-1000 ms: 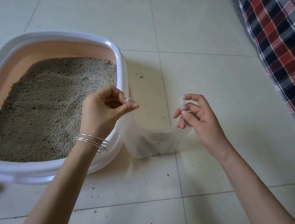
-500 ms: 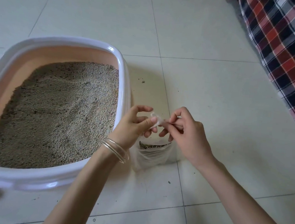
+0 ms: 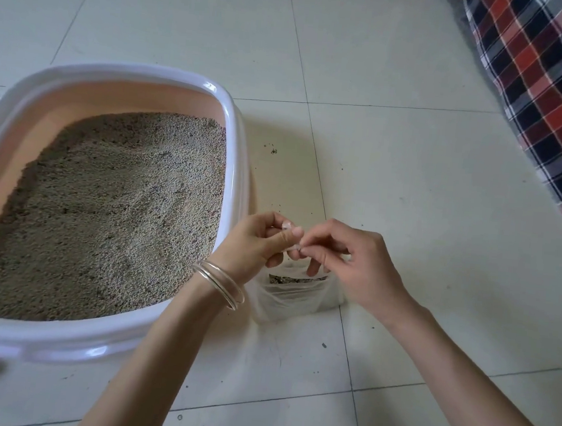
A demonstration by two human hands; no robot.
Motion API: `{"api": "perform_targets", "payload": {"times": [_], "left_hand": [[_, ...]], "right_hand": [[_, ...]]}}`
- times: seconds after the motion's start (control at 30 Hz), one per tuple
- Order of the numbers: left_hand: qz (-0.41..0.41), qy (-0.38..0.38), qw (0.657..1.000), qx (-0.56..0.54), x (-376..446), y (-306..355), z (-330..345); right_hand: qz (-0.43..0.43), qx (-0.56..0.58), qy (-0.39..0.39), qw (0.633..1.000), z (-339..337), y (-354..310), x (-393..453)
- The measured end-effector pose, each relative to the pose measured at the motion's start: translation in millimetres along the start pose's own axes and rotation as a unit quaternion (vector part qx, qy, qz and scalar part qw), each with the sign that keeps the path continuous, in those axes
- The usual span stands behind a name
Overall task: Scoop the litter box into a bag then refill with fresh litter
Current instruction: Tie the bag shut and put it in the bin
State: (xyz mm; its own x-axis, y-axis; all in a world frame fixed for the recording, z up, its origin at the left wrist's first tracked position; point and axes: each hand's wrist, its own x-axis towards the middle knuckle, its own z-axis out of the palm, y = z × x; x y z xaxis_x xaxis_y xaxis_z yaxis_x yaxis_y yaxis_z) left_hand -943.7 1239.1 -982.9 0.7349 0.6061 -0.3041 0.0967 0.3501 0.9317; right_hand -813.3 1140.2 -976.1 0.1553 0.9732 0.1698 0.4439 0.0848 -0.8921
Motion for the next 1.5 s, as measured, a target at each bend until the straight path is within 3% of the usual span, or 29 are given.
{"api": "perform_targets", "payload": {"times": [0.3,0.37,0.5,0.7,0.83,0.93,1.0,1.1,1.23,1.37,1.5], "left_hand": [[0.067,0.078,0.995,-0.002,-1,-5,-7],[0.082,0.067,0.994,0.004,-4,-5,-12],[0.120,0.030,0.986,0.110,-11,-3,-9],[0.148,0.078,0.953,0.251,-11,-4,-2],[0.138,0.155,0.934,0.290,-7,-6,2],[0.119,0.142,0.929,0.320,-5,-7,4],[0.100,0.100,0.943,0.300,-6,-8,6],[0.056,0.069,0.988,0.129,-8,-6,10],[0.005,0.093,0.992,-0.087,-12,4,11],[0.050,0.107,0.992,-0.037,-13,6,9],[0.089,0.171,0.981,0.025,-12,2,3]], "right_hand": [[0.095,-0.019,-0.056,0.994,-9,4,7],[0.121,0.007,-0.072,0.990,-11,8,7],[0.163,0.064,-0.048,0.983,-13,13,4],[0.169,0.057,-0.036,0.983,-16,10,3],[0.158,0.039,-0.056,0.985,-18,9,0],[0.161,0.021,-0.070,0.984,-17,9,-2],[0.150,0.007,-0.062,0.987,-14,8,-1],[0.094,-0.016,-0.028,0.995,-11,4,2],[0.073,-0.041,0.022,0.996,-11,2,0],[0.069,-0.037,0.073,0.994,-10,-2,-3],[0.076,-0.023,0.128,0.989,-9,-7,0]]}}
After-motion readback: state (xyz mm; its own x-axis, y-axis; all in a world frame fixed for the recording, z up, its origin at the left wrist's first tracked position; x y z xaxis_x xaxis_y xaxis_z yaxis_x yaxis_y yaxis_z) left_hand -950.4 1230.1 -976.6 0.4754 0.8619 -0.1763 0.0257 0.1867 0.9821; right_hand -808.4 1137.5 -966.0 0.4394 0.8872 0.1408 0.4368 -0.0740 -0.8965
